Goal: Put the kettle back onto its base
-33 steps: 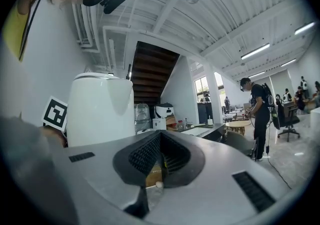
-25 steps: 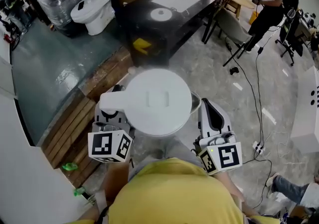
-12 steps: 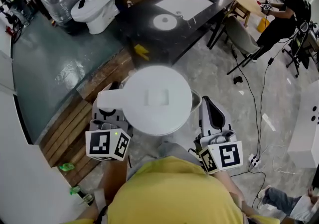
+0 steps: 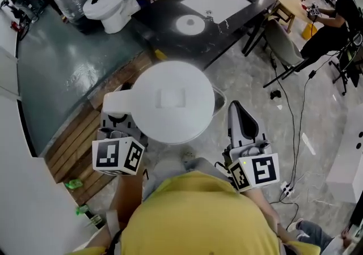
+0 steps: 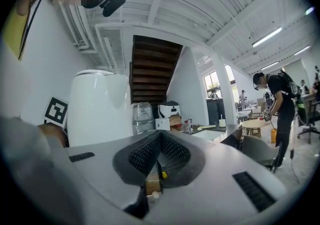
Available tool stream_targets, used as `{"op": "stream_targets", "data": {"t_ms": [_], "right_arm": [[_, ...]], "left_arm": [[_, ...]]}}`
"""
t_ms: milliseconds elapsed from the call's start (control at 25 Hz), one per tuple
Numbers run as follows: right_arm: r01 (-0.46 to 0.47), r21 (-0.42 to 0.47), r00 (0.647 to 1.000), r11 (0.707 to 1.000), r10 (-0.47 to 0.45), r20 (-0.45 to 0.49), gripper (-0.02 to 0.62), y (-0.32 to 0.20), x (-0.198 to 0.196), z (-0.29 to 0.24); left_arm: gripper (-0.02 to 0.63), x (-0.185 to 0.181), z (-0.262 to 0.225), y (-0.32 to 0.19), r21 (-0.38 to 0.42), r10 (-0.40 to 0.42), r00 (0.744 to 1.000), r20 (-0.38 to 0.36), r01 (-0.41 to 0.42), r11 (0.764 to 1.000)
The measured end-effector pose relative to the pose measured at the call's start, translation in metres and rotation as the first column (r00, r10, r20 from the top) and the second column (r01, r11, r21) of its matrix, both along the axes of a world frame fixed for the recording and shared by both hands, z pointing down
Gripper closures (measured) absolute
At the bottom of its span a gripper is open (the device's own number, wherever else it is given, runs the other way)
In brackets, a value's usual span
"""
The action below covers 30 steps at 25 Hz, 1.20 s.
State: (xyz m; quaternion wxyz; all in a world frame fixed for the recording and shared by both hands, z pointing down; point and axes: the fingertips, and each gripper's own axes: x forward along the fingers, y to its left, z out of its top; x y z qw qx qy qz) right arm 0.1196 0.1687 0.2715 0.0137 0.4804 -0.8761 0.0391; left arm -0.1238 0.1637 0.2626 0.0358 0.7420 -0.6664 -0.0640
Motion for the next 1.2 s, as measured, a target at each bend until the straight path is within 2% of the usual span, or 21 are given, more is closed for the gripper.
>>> {"op": "stream_targets", "data": {"t_ms": [680,960,1200], "right_arm": [[0.018,-0.02,1.0,1.0,-0.018,-0.013,0.58,-0.052,-0.008,0.011],[0.001,-0.018,1.0,1.0,-0.002,-0.023,0.58,-0.089,-0.014,0.014],[-0.003,-0.022,1.0,1.0,0.003,-0.015,0.58,-0.131,-0.021,0.016]], "left_arm": [[0.558,-0.007,0.008,-0.06,-0.015,-0.001,1.0,0.006,0.001,1.0],[0.558,-0.013,0.022,-0.102,-0.026,0.011,1.0,-0.021,-0.012,1.0],[0.558,-0.012,0.014,-0.146,-0.012,0.033,0.999,0.005,-0.033,0.999]]}}
